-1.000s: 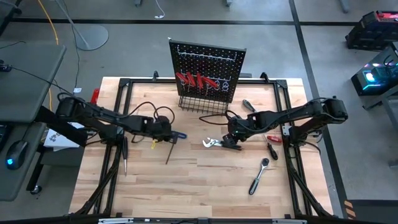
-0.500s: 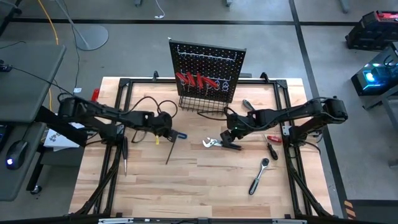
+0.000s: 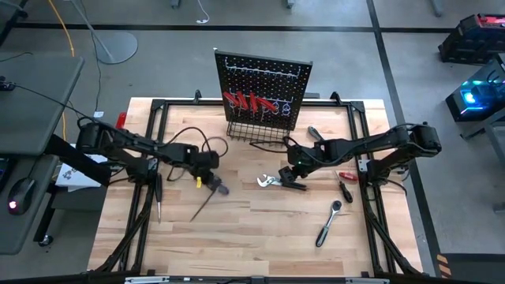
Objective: Hang tools onto peg board
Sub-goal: Hang the blue pick tool on the pegboard
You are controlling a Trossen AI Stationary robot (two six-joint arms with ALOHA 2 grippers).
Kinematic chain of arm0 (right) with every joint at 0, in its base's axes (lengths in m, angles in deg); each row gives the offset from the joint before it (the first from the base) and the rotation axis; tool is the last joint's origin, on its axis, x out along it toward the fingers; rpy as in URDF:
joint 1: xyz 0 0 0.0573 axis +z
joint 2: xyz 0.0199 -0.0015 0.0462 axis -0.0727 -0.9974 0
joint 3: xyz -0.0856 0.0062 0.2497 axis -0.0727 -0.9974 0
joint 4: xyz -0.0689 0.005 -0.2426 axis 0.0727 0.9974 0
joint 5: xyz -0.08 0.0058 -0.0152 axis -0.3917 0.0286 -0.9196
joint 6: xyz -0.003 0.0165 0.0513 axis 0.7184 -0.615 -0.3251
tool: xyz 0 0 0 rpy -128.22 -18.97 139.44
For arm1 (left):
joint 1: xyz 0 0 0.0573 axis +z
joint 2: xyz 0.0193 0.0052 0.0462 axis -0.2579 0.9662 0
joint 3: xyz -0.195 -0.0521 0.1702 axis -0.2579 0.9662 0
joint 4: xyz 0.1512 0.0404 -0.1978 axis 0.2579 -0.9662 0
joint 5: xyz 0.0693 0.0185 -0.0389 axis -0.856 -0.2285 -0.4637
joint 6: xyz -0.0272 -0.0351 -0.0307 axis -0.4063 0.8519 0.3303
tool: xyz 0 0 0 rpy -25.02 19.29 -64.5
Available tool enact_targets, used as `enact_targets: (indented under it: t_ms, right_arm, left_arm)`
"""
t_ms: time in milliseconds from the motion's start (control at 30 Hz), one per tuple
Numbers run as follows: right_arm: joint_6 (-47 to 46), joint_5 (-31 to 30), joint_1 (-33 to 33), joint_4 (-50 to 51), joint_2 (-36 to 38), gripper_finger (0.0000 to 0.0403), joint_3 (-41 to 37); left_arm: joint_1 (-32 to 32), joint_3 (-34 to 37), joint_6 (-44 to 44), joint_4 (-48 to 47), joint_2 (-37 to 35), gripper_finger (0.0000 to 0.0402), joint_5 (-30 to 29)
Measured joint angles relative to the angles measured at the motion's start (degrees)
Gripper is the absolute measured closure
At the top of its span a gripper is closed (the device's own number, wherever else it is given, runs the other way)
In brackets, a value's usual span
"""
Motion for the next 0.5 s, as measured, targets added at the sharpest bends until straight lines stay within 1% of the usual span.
enact_targets:
  t_ms: [67, 100, 133, 300, 433, 500]
  right_arm:
    - [0.16, 1.36, 0.00, -0.92, 0.00, 0.0194, 0.00]
    - [0.44, 1.91, 0.00, -2.30, 0.00, 0.0194, 0.00]
    - [1.30, 2.59, 0.05, -4.63, 0.00, 0.0194, 0.00]
    - [7.09, 7.46, 1.62, -18.92, -0.49, 0.0194, 0.00]
    - [7.87, 6.76, 3.25, -26.63, -0.86, 0.0194, 0.02]
    - [7.82, 5.67, 4.07, -28.68, -1.29, 0.0195, 0.00]
  left_arm:
    - [-1.30, 0.36, 1.27, -0.80, -0.72, 0.0401, 5.88]
    - [-1.76, 0.39, 1.43, -0.89, -1.17, 0.0401, 7.30]
    - [-1.94, 0.24, 1.45, -0.58, -1.54, 0.0401, 7.31]
    - [-1.93, -0.03, 1.42, 2.61, -1.41, 0.0401, 5.12]
    - [-1.67, -0.12, 1.73, 7.30, 0.19, 0.0401, -0.14]
    - [-1.16, -0.11, 3.53, 11.64, 1.38, 0.0401, -2.23]
